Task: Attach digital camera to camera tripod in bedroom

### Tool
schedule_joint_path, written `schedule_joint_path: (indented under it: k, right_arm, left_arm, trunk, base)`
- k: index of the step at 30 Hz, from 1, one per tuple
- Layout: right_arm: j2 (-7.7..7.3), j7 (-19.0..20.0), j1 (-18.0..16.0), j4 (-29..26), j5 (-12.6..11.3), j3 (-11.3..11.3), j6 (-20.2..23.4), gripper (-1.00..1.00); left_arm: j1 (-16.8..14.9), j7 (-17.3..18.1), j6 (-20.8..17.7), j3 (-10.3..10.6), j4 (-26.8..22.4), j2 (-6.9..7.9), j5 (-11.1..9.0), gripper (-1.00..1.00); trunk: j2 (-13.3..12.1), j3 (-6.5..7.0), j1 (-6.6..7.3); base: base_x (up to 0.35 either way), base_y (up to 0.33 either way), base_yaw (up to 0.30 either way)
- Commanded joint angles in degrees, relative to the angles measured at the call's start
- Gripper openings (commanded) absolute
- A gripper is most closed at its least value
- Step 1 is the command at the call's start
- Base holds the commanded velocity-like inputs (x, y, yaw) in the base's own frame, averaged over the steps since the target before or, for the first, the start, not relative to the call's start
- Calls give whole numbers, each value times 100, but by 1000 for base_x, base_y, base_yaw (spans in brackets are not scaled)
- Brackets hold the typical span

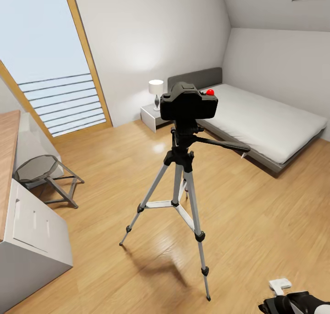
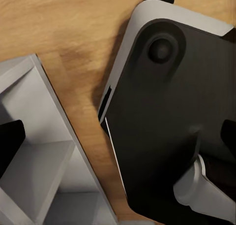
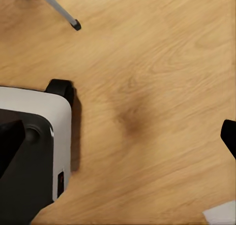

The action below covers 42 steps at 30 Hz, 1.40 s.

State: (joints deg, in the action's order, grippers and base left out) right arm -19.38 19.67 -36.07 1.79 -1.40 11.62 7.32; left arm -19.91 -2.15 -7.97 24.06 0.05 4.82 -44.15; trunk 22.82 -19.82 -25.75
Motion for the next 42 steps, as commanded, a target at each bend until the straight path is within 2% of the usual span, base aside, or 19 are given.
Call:
schedule_joint_path:
  k: [1, 2, 3, 6, 7, 11, 12, 14, 15, 17, 18, 19, 24, 25, 26, 31, 42]
  right_arm:
    - [-5, 15, 34, 11, -28, 10, 0, 100]
    - [-6, -203, 653, 22, -505, -172, -110, 100]
    - [30, -284, 1035, 22, -751, -196, -332, 100]
    - [58, -318, 1367, 23, -858, -204, -604, 100]
    - [125, -333, 1700, 23, -908, -209, -830, 100]
    - [320, -379, 1991, 23, -933, -215, -951, 100]
    - [405, -447, 2078, 23, -941, -217, -979, 100]
    - [483, -556, 2147, 23, -947, -219, -1001, 100]
    - [711, -1041, 2299, 23, -967, -226, -1033, 100]
    - [787, -1227, 2333, 23, -1013, -228, -1040, 100]
    - [852, -1404, 2363, 23, -1240, -230, -1050, 100]
    - [857, -1414, 2365, 23, -1259, -229, -1055, 100]
    - [869, -1430, 2367, 23, -1282, -230, -1081, 100]
    - [902, -1441, 2449, 23, -1278, -224, -1343, 100]
    - [922, -1438, 2491, 23, -1266, -221, -1386, 100]
    - [963, -1379, 2570, 23, -1243, -209, -1431, 100]
    - [937, -1312, 2619, 23, -1240, -203, -1426, 100]
  left_arm:
    - [-4, -13, -22, 48, 1, -2, -57, 100]
    - [8, 4, -66, 54, 1, -66, -66, 100]
    - [104, 2, -38, 55, 2, -96, -67, 100]
    - [173, -6, -23, 52, 3, -110, -71, 100]
    - [233, -12, -15, 49, 4, -110, -82, 100]
    - [318, -18, -4, 47, 4, -107, -89, 100]
    - [344, -20, 3, 47, 4, -103, -90, 100]
    - [361, -20, 27, 47, 4, -100, -91, 100]
    - [383, -22, 213, 47, 4, -97, -93, 100]
    - [387, -22, 342, 47, 1, -96, -93, 100]
    - [391, -15, 558, 56, -11, -100, -58, 100]
    - [391, -14, 571, 59, -12, -97, -55, 100]
    - [391, -14, 594, 64, -22, -90, -39, 100]
    - [391, -13, 609, 63, -30, -87, -33, 100]
    - [391, -13, 610, 64, -30, -87, -32, 100]
    - [391, -13, 612, 70, -31, -87, -18, 100]
    - [391, -13, 612, 68, -31, -87, -17, 100]
  trunk:
    - [10, -9, -3]
    - [10, -9, -3]
    - [10, -9, -3]
    - [10, -9, -3]
    - [10, -9, -3]
    - [10, -9, -3]
    - [10, -9, -3]
    - [10, -7, -3]
    - [10, -2, -3]
    - [10, 11, -3]
    - [10, 19, -3]
    - [10, 27, -3]
    - [10, 65, -3]
    - [10, 73, -3]
    - [10, 81, -3]
    - [10, 120, -3]
    - [10, 212, -3]
  base:
    - [0, 0, 0]
    - [0, 0, 0]
    - [0, 0, 0]
    - [0, 0, 0]
    - [0, 0, 0]
    - [0, 0, 0]
    - [0, 0, 0]
    - [0, 0, -12]
    - [0, 0, -104]
    - [0, 0, -119]
    - [0, 0, -136]
    - [0, 0, -137]
    - [0, 0, -136]
    - [0, 0, -129]
    - [0, 0, -128]
    - [0, 0, -128]
    - [0, 0, -72]
